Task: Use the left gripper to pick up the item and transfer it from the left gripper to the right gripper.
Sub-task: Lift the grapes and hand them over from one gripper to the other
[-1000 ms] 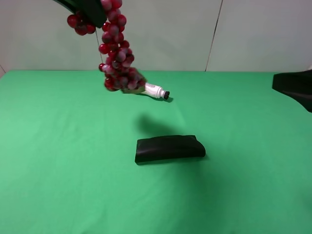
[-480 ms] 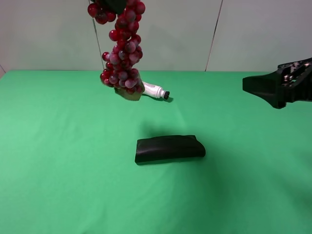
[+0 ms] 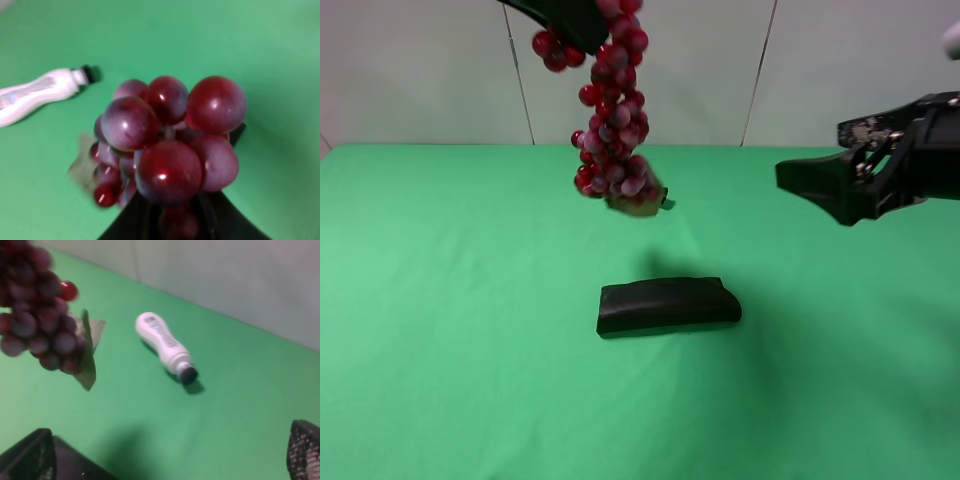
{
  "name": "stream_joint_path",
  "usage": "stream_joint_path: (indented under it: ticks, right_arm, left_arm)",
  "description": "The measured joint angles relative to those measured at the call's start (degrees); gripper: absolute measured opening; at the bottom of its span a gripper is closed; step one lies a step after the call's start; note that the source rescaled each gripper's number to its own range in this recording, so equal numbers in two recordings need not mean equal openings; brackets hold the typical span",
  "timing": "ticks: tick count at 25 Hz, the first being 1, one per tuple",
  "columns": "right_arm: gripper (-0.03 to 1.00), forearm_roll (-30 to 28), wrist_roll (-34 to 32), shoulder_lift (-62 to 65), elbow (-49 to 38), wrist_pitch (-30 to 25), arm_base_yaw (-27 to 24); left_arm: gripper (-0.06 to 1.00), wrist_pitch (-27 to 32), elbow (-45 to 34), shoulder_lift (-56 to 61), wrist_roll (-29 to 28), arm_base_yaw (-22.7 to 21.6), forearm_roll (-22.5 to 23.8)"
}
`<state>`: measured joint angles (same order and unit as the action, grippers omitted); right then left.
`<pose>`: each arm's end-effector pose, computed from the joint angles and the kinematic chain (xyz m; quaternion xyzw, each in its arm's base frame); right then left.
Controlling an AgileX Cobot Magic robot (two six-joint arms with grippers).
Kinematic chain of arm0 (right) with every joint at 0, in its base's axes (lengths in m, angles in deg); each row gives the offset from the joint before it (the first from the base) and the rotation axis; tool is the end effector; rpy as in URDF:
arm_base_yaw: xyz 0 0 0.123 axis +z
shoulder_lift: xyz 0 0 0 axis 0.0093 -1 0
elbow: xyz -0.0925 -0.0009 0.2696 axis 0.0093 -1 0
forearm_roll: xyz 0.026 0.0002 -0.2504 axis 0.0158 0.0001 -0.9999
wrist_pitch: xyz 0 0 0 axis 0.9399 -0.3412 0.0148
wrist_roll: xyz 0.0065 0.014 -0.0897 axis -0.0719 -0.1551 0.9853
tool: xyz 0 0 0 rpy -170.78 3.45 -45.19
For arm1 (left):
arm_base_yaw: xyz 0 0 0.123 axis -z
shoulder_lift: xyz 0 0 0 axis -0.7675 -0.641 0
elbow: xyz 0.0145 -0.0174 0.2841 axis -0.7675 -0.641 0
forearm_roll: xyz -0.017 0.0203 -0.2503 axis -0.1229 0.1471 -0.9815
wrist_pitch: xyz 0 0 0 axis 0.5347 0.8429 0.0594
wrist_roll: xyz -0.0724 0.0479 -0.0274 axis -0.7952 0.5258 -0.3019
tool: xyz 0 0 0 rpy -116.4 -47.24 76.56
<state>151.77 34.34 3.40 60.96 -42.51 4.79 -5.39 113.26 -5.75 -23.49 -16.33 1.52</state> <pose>0.1897 0.0671 0.2637 -0.3059 0.7844 0.1888 0.5055 0.2836 -0.2159 0.3868 0.3887 0.8455 -0.1803 0.3186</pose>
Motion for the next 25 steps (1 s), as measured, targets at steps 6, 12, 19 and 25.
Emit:
stream_joint_path:
  ticks: [6, 12, 19, 25]
  right_arm:
    - [1.00, 0.45, 5.11, -4.91, 0.40, 8.00, 8.99]
    - [1.00, 0.89, 5.62, -11.30, 4.36, 10.37, 14.83]
    - [1.00, 1.15, 7.08, -17.55, 10.36, 11.41, 19.52]
    - [1.00, 1.87, 7.13, -19.27, 11.98, 9.71, 20.15]
  left_arm:
    - [0.00, -1.03, 0.00, -2.03, 5.50, 0.00, -6.73]
    - [0.00, -1.10, 0.00, -2.76, 6.27, 0.00, -7.83]
    - [0.00, -1.10, 0.00, -2.87, 6.39, 0.00, -8.08]
    - [0.00, -1.10, 0.00, -2.87, 6.64, 0.00, -8.08]
